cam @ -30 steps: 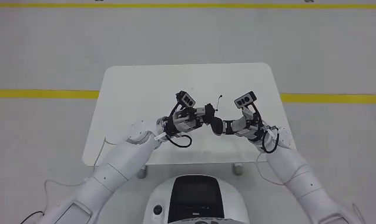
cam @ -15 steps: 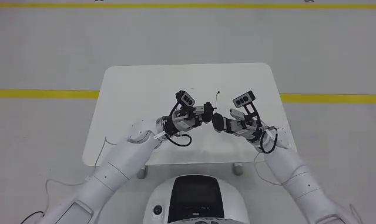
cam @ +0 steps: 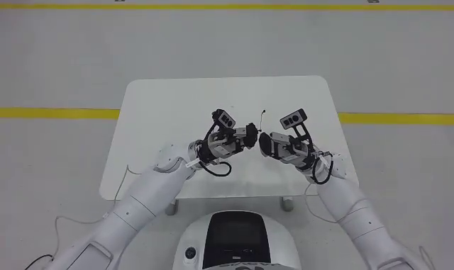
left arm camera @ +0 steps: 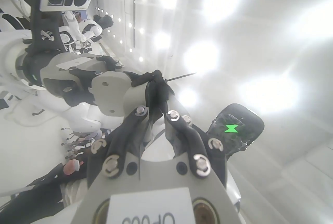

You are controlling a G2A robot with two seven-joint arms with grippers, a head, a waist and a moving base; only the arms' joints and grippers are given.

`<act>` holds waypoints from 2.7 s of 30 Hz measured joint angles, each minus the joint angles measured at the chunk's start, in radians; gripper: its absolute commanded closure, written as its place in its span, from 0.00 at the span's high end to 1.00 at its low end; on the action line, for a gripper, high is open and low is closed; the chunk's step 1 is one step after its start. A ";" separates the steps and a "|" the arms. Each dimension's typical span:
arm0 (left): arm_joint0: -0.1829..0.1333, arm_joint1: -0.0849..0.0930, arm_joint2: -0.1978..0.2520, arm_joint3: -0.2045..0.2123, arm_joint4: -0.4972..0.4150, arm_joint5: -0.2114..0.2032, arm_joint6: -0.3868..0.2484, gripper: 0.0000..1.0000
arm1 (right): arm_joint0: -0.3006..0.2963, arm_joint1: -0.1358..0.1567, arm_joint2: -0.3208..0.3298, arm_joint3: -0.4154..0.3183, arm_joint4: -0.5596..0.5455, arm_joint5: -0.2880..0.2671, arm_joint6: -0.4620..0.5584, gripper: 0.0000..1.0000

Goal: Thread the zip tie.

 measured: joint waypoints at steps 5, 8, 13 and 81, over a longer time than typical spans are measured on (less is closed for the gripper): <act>0.000 0.000 0.000 0.000 0.000 0.000 0.000 0.00 | 0.007 -0.005 -0.004 0.013 -0.006 0.000 0.000 0.24; 0.000 0.000 0.000 0.000 0.000 0.000 0.000 0.00 | 0.011 -0.008 -0.005 0.020 -0.005 0.000 0.000 0.22; 0.000 0.000 0.000 0.000 0.000 0.000 0.000 0.00 | 0.015 -0.012 -0.004 0.021 -0.003 0.000 0.000 0.19; 0.000 0.000 0.000 0.000 0.000 0.000 0.000 0.00 | 0.017 -0.044 0.019 0.035 -0.020 0.000 0.000 0.17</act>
